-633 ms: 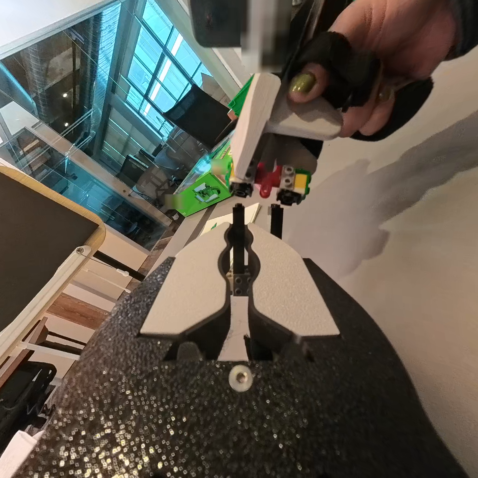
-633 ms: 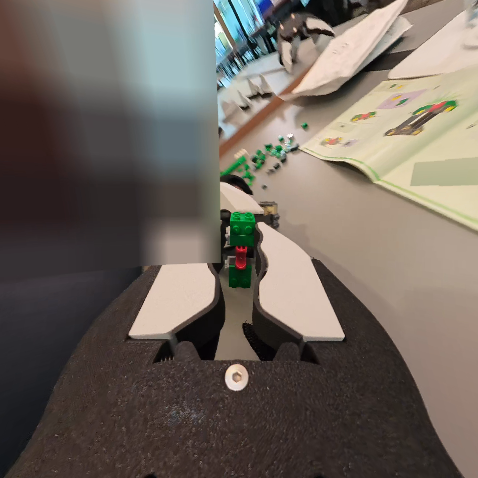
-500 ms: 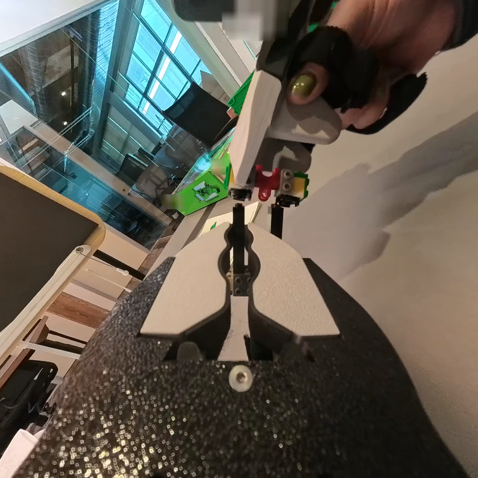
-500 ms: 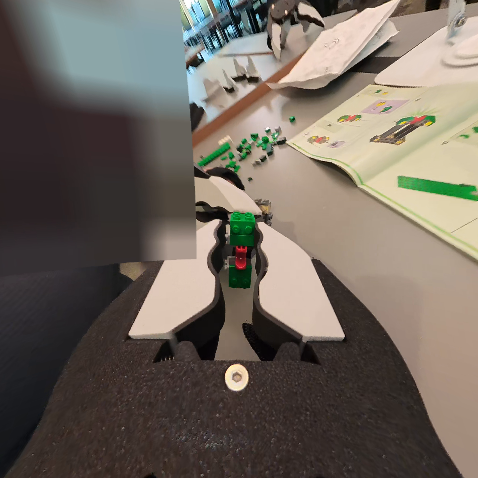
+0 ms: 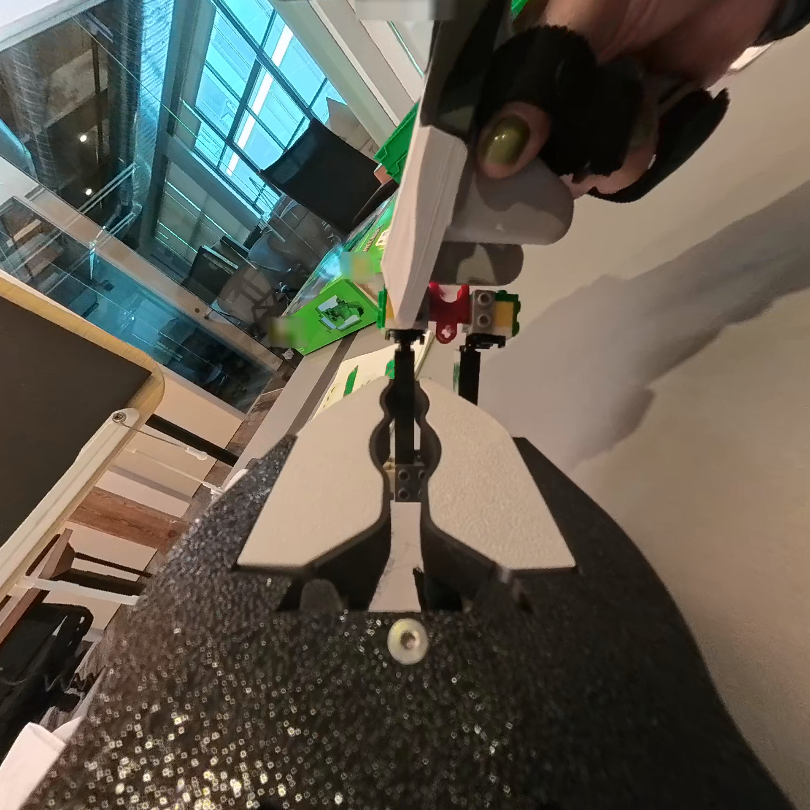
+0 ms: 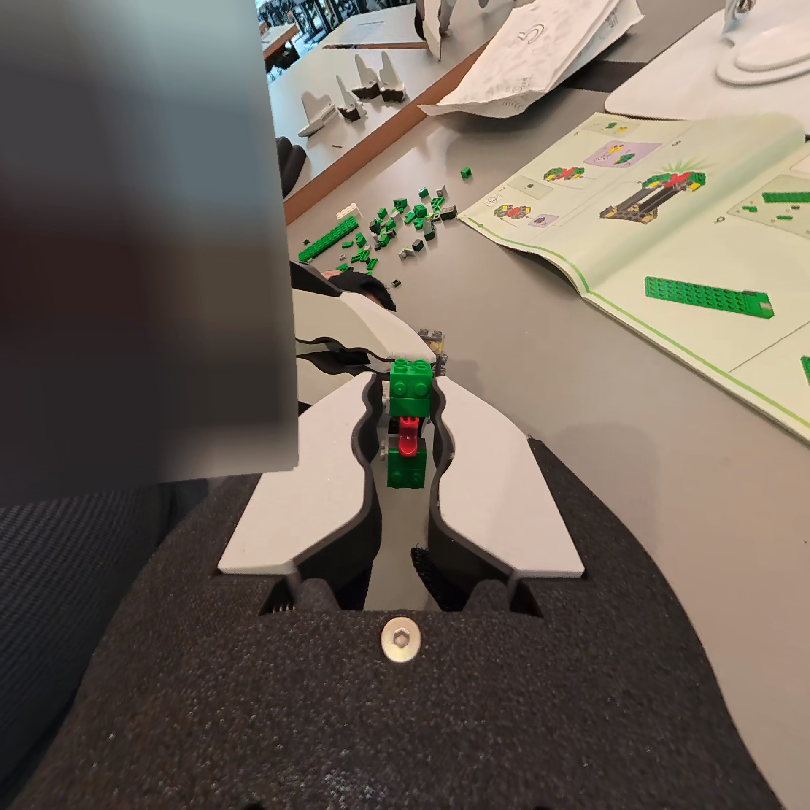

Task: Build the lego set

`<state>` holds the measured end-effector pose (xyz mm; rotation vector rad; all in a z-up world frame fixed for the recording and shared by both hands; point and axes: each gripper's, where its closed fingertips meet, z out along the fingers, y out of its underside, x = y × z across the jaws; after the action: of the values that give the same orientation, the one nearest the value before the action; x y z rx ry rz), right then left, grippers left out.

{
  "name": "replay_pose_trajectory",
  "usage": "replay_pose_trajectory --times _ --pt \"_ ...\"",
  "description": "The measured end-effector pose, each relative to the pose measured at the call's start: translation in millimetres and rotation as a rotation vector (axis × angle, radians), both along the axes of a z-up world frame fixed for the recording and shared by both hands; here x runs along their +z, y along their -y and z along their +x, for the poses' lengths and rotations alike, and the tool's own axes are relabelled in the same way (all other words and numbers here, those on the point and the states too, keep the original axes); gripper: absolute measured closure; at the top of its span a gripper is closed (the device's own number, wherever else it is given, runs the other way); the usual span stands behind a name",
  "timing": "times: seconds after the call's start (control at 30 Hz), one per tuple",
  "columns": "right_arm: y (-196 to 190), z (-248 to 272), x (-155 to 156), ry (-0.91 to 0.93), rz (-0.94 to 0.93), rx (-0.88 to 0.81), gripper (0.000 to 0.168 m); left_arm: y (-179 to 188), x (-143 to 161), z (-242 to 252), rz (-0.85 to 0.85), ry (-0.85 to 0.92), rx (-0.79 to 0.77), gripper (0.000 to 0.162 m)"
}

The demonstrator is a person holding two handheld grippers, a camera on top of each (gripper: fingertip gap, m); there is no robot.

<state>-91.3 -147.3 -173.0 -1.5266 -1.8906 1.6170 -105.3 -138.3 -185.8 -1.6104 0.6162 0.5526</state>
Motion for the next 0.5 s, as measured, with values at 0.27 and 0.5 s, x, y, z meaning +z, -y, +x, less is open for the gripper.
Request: replay_pose_trajectory --times 0.27,0.5 --pt "-0.4 2.6 -5.1 0.029 -0.027 -0.028 0.148 -1.0 -3.0 -1.3 -0.02 0.0 0.008 0.155" --pt "-0.3 5.0 -8.3 0.052 0.037 -0.015 0.148 -0.9 -2.5 -2.4 -0.019 -0.003 0.015 0.155"
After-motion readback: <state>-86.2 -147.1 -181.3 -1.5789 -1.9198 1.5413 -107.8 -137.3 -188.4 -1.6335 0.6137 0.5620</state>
